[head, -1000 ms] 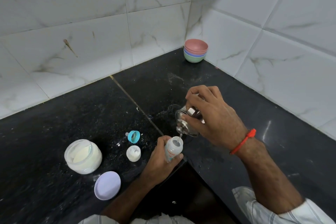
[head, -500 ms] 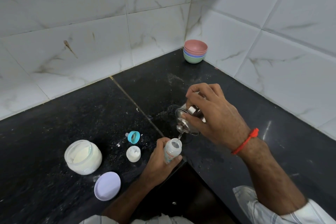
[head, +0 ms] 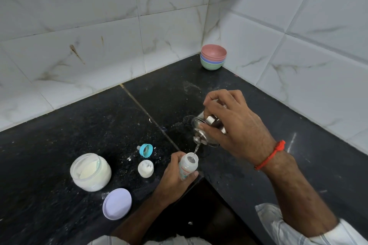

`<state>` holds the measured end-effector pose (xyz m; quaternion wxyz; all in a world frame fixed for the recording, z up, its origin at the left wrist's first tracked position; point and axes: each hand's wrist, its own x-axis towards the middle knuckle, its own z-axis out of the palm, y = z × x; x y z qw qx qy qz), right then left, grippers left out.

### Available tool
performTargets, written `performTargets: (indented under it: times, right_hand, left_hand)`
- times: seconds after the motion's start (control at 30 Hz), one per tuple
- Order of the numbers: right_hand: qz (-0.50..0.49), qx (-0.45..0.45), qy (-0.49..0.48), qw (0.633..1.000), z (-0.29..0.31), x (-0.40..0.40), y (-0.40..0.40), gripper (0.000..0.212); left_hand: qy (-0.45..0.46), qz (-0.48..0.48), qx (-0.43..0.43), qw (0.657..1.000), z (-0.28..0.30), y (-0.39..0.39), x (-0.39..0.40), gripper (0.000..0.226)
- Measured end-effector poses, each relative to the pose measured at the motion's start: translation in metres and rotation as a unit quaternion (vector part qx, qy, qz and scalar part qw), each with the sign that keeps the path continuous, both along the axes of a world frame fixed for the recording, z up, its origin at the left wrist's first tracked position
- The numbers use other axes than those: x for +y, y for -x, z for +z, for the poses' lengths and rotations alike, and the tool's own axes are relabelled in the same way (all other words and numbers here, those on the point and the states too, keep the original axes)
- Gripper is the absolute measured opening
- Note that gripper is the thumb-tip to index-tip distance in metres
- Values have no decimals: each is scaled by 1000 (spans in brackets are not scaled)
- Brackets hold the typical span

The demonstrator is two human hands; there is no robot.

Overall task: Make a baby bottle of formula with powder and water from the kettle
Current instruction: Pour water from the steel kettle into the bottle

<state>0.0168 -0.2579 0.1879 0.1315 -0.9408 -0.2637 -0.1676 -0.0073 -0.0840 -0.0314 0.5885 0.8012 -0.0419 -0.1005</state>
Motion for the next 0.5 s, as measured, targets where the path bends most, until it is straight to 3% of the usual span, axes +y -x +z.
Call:
performTargets:
  times: [0.5]
  right_hand:
    - [5, -16, 2, 1000, 6, -2, 0, 24]
  left_hand:
    - [-16, -3, -1, 1000, -6, -2, 1, 51]
